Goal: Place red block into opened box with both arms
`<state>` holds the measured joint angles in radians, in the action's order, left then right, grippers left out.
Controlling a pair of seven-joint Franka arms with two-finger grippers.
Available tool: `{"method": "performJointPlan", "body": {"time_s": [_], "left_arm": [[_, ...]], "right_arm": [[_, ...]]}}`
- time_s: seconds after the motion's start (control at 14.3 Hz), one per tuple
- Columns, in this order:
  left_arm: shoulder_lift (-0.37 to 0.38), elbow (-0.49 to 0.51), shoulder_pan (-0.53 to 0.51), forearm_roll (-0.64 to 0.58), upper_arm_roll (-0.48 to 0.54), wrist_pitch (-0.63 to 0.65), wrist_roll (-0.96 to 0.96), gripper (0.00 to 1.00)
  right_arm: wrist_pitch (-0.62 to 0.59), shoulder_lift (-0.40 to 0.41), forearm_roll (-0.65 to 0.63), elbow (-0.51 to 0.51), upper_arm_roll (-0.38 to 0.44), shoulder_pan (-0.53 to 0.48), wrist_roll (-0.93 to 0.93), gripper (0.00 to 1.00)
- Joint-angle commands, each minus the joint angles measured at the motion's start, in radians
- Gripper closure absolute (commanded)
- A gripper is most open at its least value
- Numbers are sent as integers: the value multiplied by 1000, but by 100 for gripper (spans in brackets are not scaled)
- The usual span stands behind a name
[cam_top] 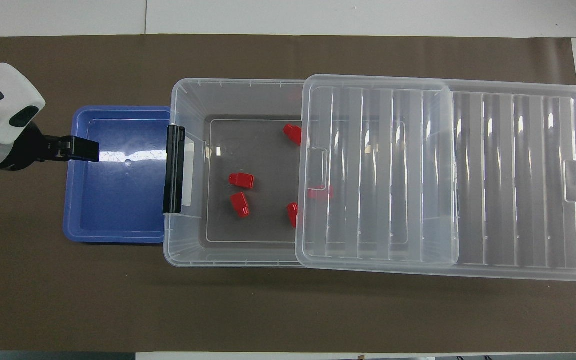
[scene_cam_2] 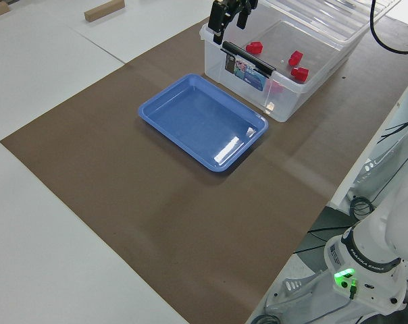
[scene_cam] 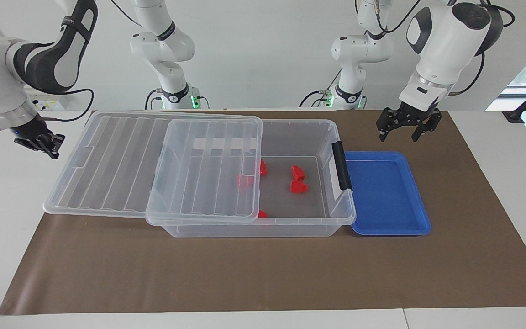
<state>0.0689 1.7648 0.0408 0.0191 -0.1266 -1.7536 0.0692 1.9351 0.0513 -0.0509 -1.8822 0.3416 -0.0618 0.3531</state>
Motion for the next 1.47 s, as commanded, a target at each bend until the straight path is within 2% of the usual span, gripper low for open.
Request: {"method": "performJointPlan", "body": {"time_s": [0.0, 0.21, 0.77, 0.98, 1.4], "left_arm": [[-20, -73, -25, 4, -8, 78, -41, 0], [-20, -97, -58, 15, -4, 132, -97, 0], [-40, -172, -39, 59, 47, 235, -97, 0], [-35, -173, -4, 59, 107, 241, -100, 0], [-34, -168, -4, 47, 108, 243, -106, 0]], "right_arm": [[18, -25, -10, -40, -36, -1, -54, 100], [13, -27, -9, -40, -52, -3, -74, 100], [10, -28, -3, -41, -118, -1, -161, 100], [10, -28, -3, -41, -150, -1, -216, 100], [11, -34, -3, -57, -205, -1, -302, 100]]}}
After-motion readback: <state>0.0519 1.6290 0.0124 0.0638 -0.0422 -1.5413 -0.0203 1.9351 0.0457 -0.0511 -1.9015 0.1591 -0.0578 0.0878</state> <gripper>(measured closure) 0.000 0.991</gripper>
